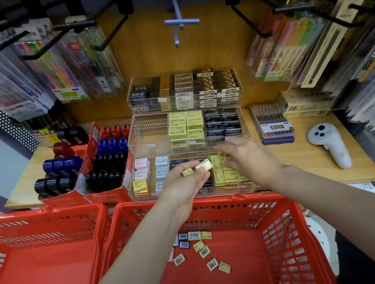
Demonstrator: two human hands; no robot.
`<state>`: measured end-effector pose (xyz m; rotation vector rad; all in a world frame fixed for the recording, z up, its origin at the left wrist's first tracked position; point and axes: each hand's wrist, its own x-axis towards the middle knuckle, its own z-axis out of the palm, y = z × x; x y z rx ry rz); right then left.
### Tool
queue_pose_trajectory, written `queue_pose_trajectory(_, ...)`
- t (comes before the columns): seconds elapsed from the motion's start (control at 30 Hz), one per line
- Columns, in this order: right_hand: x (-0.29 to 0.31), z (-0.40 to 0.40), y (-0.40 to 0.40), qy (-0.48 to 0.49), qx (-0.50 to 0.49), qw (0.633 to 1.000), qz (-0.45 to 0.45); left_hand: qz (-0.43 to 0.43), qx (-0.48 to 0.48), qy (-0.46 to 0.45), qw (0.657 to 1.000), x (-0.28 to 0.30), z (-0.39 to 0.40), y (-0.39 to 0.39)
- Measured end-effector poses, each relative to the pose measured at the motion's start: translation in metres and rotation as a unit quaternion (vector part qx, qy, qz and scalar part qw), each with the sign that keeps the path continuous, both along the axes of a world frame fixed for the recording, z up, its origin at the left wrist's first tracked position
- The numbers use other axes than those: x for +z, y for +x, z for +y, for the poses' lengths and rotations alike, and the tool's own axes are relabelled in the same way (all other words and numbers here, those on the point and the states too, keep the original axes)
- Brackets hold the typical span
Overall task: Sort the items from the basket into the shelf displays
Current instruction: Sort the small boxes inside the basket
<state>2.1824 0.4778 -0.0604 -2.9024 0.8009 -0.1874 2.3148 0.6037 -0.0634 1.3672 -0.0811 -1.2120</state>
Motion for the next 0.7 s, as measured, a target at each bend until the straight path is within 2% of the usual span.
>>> queue_pose_trajectory(0.1,0.001,-0.003,0.002,-0.036,-0.005,0.998,0.058,-0.026,-0.021,0.005,0.999,0.001,0.003,0.0)
queue_pose_trajectory(0.2,0.003,-0.003,0.0,-0.04,0.002,0.997,0.059,-0.046,-0.025,-0.01,0.999,0.002,0.005,0.002)
queue_pose_trajectory(0.27,0.007,0.002,-0.004,0.031,0.021,0.999,-0.024,-0.051,-0.016,-0.025,0.998,0.003,0.005,0.001)
queue_pose_trajectory(0.33,0.013,0.008,-0.005,0.127,0.05,0.984,-0.116,-0.054,-0.014,-0.033,0.998,0.004,0.003,-0.001)
queue_pose_trajectory(0.43,0.019,0.016,-0.006,0.149,0.069,0.973,-0.165,-0.054,-0.042,-0.045,0.997,0.007,0.0,-0.005)
queue_pose_trajectory(0.6,0.02,0.018,-0.022,0.141,-0.048,0.973,-0.175,0.005,-0.09,-0.062,0.994,0.009,-0.004,-0.003)
queue_pose_trajectory(0.7,0.015,0.022,-0.032,0.137,-0.113,0.97,-0.167,-0.078,-0.127,-0.032,0.988,0.002,-0.006,-0.002)
